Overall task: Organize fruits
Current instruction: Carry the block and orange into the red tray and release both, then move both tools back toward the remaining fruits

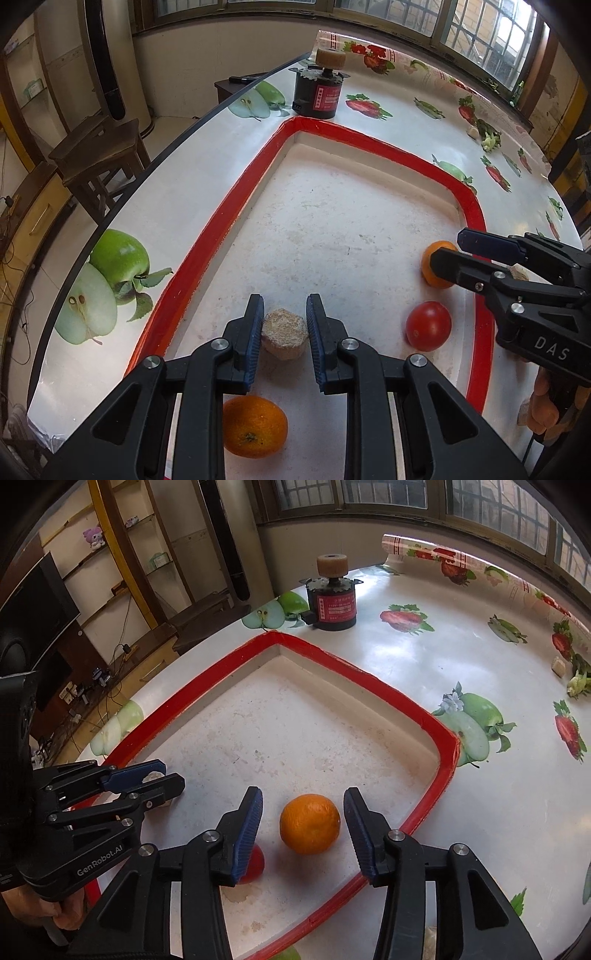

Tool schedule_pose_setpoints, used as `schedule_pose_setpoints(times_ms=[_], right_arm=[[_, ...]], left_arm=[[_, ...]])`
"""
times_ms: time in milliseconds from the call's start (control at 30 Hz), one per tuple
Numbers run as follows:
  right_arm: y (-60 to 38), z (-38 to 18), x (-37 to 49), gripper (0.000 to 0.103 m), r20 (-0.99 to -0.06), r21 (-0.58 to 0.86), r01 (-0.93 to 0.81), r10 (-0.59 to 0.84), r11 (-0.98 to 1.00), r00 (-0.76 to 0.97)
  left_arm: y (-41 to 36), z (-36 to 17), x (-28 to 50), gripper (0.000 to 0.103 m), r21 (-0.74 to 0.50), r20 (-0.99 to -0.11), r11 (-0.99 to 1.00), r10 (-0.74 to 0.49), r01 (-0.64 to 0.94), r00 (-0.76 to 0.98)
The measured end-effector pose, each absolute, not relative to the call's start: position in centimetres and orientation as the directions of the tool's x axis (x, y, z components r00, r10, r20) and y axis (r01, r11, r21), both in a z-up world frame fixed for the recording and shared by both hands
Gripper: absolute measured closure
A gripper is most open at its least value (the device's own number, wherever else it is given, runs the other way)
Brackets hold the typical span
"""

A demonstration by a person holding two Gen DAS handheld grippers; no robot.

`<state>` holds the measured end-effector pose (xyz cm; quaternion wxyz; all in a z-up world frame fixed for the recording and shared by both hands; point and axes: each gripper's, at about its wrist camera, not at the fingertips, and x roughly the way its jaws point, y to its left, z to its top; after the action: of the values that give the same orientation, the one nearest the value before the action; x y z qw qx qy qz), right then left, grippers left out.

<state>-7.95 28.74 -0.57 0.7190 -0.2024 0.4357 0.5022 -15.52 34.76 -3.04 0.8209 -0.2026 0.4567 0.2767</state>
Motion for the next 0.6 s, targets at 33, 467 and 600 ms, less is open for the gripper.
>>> schedule_pose_setpoints(times_ms=[33,467,600], right_arm=[[28.5,-0.2,-8.0,0.055,-0.825,0.147,-0.898,0.552,0.414,0.12],[23.4,3.2,-8.5,0.051,-0.787,0.148,-0.883,0.594,0.445,0.167],[21.2,3.5,-8.2,0.051,-0.783,0.149,-0.873,0.595,0.465,0.183]], left_arm=[[34.6,-2.9,-15.6,0.082,-0.079,-0.861,0.764,0.272,-0.64,0.43],[31.5,0.0,-16.3,0.048,-0.045,-0.811,0.785,0.332,-0.618,0.481],[30.4,0.4,-16.1,0.048,-0.043,-0.806,0.798,0.328,-0.602,0.493]])
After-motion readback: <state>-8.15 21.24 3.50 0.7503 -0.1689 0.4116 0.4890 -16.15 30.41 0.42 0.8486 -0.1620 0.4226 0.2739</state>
